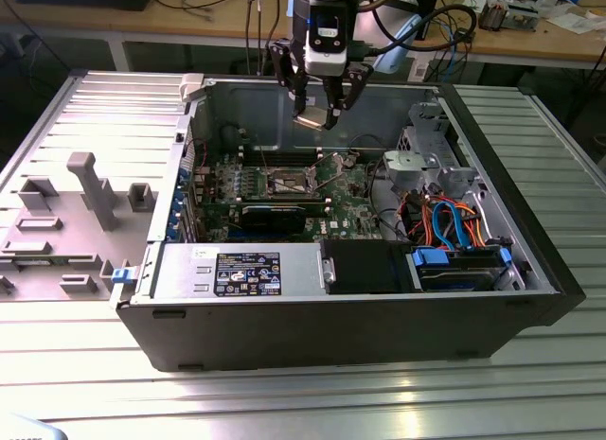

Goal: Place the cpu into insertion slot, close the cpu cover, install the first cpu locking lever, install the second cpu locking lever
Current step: 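Place the cpu into insertion slot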

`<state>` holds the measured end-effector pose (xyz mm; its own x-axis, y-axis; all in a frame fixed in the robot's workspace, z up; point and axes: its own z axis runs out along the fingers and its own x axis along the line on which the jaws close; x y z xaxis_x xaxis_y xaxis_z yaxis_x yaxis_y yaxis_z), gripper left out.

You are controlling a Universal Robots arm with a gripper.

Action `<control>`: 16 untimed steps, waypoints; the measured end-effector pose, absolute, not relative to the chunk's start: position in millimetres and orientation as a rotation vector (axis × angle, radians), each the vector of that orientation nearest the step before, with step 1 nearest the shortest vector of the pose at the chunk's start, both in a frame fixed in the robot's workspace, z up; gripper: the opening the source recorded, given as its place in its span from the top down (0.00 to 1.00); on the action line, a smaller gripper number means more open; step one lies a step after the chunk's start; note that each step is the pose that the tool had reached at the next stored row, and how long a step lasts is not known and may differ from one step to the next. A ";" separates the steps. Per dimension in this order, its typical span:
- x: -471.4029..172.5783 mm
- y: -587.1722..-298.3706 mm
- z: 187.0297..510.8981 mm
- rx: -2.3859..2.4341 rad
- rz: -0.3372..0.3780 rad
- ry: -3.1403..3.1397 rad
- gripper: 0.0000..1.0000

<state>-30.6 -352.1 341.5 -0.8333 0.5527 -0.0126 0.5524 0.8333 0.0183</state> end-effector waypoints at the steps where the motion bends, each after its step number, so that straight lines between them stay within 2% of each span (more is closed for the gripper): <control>1: -30.6 -352.1 341.5 0.904 0.022 2.991 0.45; 16: -30.6 -352.1 341.5 0.920 0.021 2.986 0.45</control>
<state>-30.6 -352.1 341.5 -0.8264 0.5629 -0.0127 0.5626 0.8265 0.0181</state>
